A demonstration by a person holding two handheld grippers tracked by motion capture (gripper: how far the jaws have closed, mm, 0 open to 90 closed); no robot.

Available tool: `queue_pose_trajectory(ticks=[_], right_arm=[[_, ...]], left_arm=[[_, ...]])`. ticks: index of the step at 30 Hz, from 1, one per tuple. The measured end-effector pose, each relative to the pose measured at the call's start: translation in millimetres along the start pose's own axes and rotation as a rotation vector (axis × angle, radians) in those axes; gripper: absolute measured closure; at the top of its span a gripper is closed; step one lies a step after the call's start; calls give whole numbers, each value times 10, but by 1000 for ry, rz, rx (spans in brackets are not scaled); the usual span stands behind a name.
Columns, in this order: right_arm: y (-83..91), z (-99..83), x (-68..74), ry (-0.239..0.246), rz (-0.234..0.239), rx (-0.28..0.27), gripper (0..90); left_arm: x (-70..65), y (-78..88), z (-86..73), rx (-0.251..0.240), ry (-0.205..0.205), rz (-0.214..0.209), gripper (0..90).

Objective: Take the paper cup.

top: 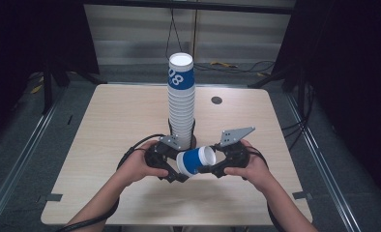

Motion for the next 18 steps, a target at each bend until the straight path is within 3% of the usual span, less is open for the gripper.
queue_pose_trajectory(ticks=[18], right_arm=[[-43, 3, 9, -1, 10, 2, 271]], left_arm=[[-24, -67, 4, -12, 10, -6, 150]])
Point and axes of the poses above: each handheld gripper's, and its own axes: y roughly backward along the jaws, z roughly out of its top, x roughly to its left, the point moved 5 cm from there along -y, roughly forward along the jaws, and after that the axes turned 1 degree about z, right-handed, at the moved point
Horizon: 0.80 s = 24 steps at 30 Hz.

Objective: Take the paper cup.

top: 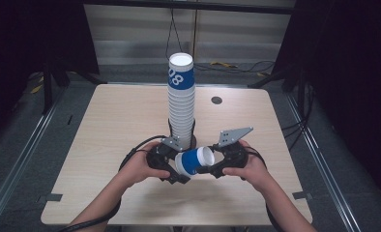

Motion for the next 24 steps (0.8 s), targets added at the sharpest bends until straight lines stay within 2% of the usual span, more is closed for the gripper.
queue_pose_trajectory(ticks=[4, 5, 6, 14, 24], right_arm=[[-4, -5, 5, 1, 0, 4, 271], [-4, -6, 4, 0, 1, 4, 271], [-3, -7, 2, 0, 2, 4, 271], [-9, -16, 6, 0, 4, 8, 271], [-11, -16, 2, -4, 8, 2, 271]], left_arm=[[8, 3, 14, -5, -7, 11, 150], [12, 20, 14, 18, -13, 19, 150], [6, 6, 19, -7, -5, 9, 150], [22, 24, 34, 4, -15, 16, 150], [19, 12, 47, -4, -18, 14, 149]])
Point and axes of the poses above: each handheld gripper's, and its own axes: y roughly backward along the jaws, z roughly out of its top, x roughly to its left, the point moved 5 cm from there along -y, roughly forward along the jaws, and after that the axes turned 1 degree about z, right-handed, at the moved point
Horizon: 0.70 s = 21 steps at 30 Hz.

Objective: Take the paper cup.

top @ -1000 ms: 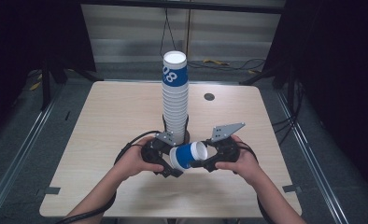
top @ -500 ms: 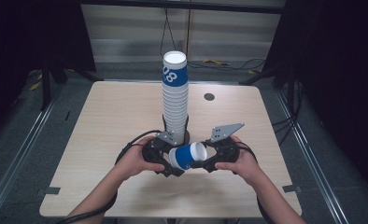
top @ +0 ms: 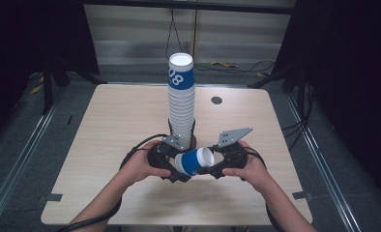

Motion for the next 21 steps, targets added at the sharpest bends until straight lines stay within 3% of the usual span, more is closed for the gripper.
queue_pose_trajectory(ticks=[9, 17, 21], right_arm=[[3, 4, 1, -2, 4, -2, 271], [12, -1, -10, -5, -1, -6, 271], [18, 4, -16, -8, -2, -13, 271]], left_arm=[[-4, 17, 17, -8, 11, -9, 152], [-30, 39, 29, -17, -6, -23, 259], [-28, 53, 33, -12, -9, -20, 263]])
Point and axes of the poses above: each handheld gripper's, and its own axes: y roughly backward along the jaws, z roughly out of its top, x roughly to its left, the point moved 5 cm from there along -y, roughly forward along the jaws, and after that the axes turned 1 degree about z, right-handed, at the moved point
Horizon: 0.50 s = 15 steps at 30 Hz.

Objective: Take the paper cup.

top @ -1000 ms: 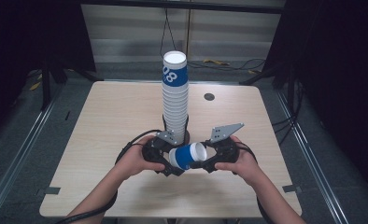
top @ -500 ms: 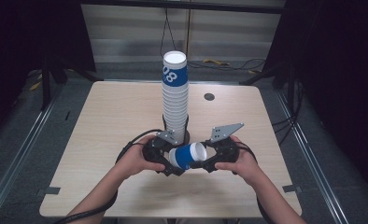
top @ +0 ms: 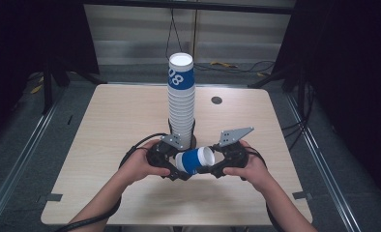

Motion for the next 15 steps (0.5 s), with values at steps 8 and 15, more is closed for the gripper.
queue_pose_trajectory(ticks=[8, 15], right_arm=[[-3, 3, 5, -6, 8, -4, 271], [-18, -3, 10, -4, 11, -2, 271]], left_arm=[[31, -13, 5, -9, 9, 21, 151], [25, -10, 3, 15, -14, 23, 153]])
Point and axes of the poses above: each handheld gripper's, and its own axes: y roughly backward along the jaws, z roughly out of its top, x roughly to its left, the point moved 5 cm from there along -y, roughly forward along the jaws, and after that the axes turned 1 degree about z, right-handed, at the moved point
